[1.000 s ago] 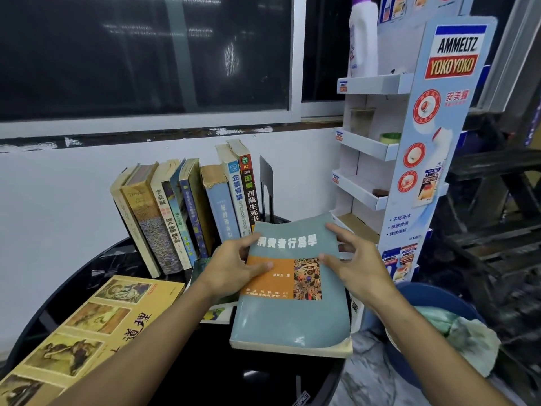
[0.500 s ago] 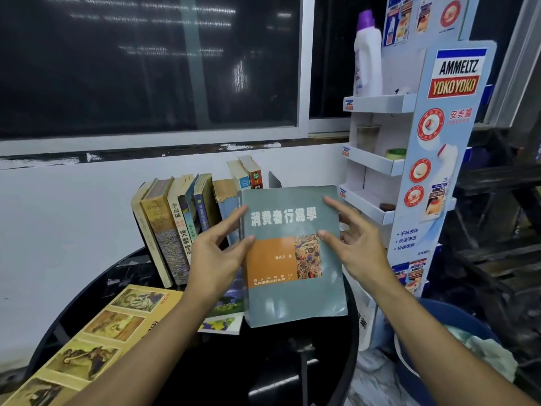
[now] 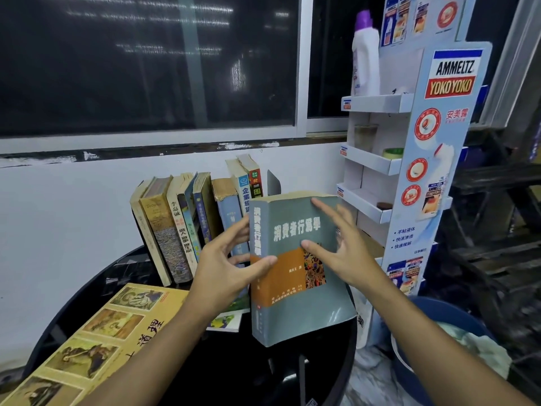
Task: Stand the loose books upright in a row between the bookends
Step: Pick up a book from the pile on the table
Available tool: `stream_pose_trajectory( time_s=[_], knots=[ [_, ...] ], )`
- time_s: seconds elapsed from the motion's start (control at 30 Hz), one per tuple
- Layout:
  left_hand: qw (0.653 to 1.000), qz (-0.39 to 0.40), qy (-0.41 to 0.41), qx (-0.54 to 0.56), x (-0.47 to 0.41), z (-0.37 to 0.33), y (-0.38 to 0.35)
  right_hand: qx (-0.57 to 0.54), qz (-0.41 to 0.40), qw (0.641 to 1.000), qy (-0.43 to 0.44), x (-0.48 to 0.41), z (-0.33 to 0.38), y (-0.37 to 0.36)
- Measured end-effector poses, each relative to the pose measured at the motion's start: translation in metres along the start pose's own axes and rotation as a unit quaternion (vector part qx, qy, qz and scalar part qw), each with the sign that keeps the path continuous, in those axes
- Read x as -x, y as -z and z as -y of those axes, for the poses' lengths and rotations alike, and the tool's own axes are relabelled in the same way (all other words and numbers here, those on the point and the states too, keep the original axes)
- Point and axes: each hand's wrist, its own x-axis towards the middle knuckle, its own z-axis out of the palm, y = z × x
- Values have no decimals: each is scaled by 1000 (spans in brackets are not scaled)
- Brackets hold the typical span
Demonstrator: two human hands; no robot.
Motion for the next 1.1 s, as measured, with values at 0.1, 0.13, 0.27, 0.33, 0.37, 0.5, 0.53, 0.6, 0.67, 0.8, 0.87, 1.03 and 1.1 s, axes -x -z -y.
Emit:
stream_pose_trajectory(
  time_s=[0.1, 0.13, 0.27, 0.33, 0.37, 0.5, 0.53, 0.6, 0.67, 0.8, 0.87, 1.03, 1.1],
  knots=[
    [1000, 0, -2, 2, 2, 0, -4, 80, -7, 997, -7, 6, 5, -10],
    [1000, -1, -2, 5, 3, -1, -6, 105, -15, 994, 4, 9, 7, -13],
    [999, 8, -6, 30, 8, -3, -16, 134, -44, 990, 10, 16, 23, -18],
    [999, 11, -8, 43, 11, -3, -18, 91, -35, 995, 5, 17, 32, -17],
    [999, 18, -11, 45, 12, -4, -19, 61, -25, 998, 4, 17, 36, -17],
    [996, 80, -21, 25, 16, -11, -22, -12, 7, 1000, 18, 18, 54, -14],
    [996, 91, -20, 19, 18, -11, -23, -26, 11, 999, 19, 19, 58, -13],
    [995, 100, -13, 16, 20, -8, -25, -33, 12, 999, 19, 20, 63, -9],
    [994, 104, -6, 14, 22, -8, -28, -27, 11, 999, 20, 22, 66, -6],
    [994, 109, -1, 15, 27, -9, -35, 2, -1, 1000, 20, 24, 72, -1],
    [995, 96, -6, 13, 30, -12, -42, 17, -1, 1000, 17, 25, 75, 2],
    [999, 23, -14, 22, 36, -16, -68, 43, 15, 999, 11, 28, 85, 14],
    [1000, 12, -16, 11, 38, -15, -75, 45, 16, 999, 2, 30, 89, 17]
  ],
)
